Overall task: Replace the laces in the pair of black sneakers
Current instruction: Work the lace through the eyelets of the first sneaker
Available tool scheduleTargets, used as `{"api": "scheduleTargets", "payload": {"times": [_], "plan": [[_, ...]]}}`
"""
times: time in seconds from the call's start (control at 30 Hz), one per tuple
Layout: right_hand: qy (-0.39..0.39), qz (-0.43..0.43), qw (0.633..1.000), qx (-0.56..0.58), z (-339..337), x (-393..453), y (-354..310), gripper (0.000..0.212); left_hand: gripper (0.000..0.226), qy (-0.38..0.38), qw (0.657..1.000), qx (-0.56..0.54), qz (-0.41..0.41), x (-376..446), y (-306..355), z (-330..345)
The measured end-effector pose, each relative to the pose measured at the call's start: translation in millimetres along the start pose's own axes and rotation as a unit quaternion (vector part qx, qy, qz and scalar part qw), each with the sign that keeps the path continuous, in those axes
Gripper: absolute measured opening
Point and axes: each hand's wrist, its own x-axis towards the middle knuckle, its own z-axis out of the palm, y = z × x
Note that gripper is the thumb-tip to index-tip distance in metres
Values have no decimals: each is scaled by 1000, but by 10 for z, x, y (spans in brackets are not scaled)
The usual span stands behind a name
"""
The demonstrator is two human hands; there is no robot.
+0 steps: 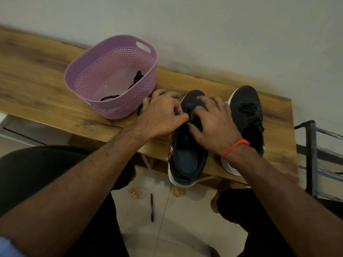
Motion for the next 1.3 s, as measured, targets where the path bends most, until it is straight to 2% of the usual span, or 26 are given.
{"api": "scheduleTargets", "payload": {"times": [0.13,0.27,0.33,0.4,0.47,0.53,0.57,0.67,0.8,1.0,1.1,1.2,1.3], "plan": [[67,-8,997,36,-8,27,26,17,18,-9,1000,0,1,2,23,-13],[133,109,978,119,-223,143,319,15,22,-15,1000,7,21,9,27,-9],[154,119,972,130,-292,138,374,15,22,-17,1000,11,24,13,29,-10],[125,68,985,101,-272,110,281,23,20,-12,999,32,30,12,30,-6],[43,26,998,25,-188,56,115,39,14,1,997,65,43,-2,24,4],[-19,12,1000,-14,-91,11,6,49,14,16,993,105,58,-17,10,13],[-24,13,999,-18,-63,-2,-18,48,15,21,991,119,61,-22,8,9],[-12,23,1000,-14,-45,-23,-48,39,14,17,992,114,46,-27,20,-10],[-22,37,999,-20,-7,-42,-108,45,12,14,995,96,40,-28,20,-2],[28,13,999,19,40,-56,-119,33,15,5,997,73,36,-15,-6,-7],[113,40,987,104,-78,23,-3,18,21,-2,998,57,25,-5,-8,-23],[154,144,967,141,-224,143,281,23,22,-5,998,55,19,-9,3,-32],[140,176,967,116,-247,132,361,50,21,-5,998,60,21,-12,17,-26]]}}
